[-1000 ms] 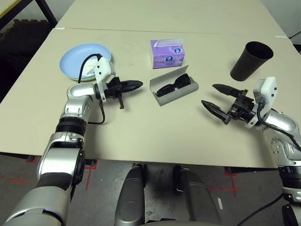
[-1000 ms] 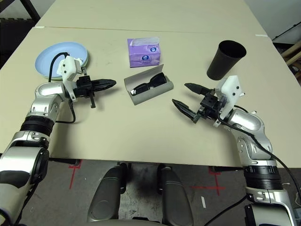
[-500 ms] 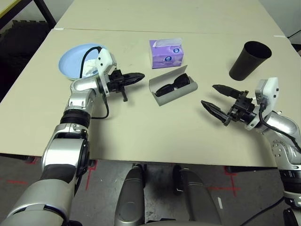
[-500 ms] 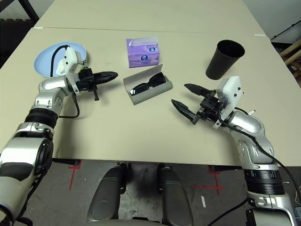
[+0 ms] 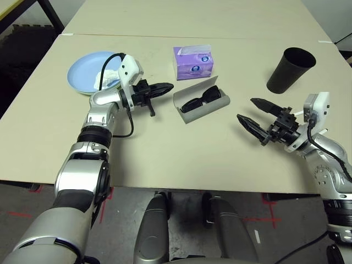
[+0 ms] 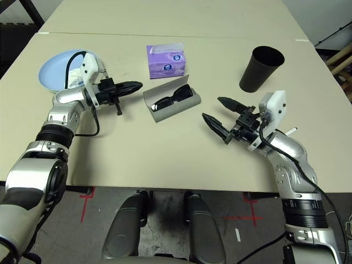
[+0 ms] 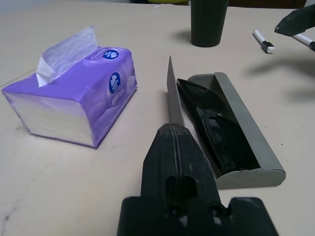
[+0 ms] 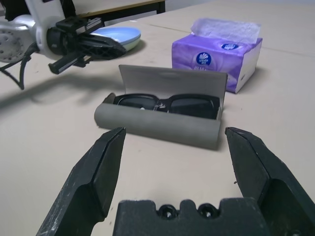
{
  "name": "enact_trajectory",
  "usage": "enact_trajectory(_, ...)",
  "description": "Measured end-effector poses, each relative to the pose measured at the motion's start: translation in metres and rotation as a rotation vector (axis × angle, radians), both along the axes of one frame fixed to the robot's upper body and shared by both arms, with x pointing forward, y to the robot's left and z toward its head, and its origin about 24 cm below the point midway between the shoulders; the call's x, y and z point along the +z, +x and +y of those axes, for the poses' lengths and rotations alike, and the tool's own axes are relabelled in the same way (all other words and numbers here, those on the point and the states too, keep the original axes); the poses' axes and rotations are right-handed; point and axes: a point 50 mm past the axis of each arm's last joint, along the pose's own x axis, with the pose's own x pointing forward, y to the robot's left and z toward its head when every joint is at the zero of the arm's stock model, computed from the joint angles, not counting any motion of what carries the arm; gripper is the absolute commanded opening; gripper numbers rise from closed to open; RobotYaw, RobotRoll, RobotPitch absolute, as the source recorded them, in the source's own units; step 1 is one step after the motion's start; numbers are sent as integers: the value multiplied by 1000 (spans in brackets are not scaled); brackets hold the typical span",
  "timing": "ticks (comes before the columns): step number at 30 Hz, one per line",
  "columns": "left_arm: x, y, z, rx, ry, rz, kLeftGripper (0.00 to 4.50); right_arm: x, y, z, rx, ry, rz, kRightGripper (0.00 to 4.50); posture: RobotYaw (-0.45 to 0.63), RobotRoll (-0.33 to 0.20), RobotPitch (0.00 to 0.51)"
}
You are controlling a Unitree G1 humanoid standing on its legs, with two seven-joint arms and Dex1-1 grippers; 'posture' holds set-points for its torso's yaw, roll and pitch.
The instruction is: Organize and tidy the items on the table.
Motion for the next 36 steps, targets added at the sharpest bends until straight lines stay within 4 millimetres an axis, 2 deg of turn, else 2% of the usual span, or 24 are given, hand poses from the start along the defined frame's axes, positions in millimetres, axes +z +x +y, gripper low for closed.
enact_trajectory(19,-5,3,-4,16,42,8,20,7,-3,1,-3,-3,-27,4500,69,0,218)
enact_trajectory(36,3,3,-5,-17,-40,19,20,8,-3,2,2,-6,-30,4500,78,0,213)
